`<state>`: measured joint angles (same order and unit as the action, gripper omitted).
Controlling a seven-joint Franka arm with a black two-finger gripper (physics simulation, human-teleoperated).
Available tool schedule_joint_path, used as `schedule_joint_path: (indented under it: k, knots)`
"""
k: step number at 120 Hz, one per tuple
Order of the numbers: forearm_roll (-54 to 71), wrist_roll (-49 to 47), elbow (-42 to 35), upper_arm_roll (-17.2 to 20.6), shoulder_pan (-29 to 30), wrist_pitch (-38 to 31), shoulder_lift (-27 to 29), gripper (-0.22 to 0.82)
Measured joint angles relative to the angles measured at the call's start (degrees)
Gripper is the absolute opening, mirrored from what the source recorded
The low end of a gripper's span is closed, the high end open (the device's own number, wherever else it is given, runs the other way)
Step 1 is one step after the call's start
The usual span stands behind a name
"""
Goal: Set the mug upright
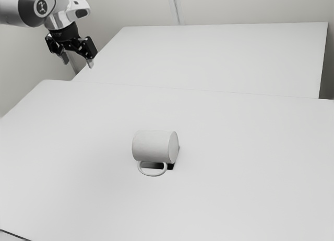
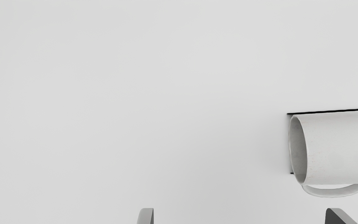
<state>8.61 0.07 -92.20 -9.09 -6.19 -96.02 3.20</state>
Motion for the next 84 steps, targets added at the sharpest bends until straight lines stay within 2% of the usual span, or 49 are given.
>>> schedule_joint_path:
  k: [24,40,67,84]
  knots:
    - [-0.58,0.74,-1.36,0.25,0.24,-0.27,-0.11,0.60]
    - [-5.66,1.02,-3.53,0.32,1.80,-0.14,-0.64,0.60]
    - [-22.06,1.46,-10.51,0.38,9.59,0.06,-2.01,0.60]
    - [-30.40,2.27,-11.69,0.38,15.17,0.15,-6.89,0.60]
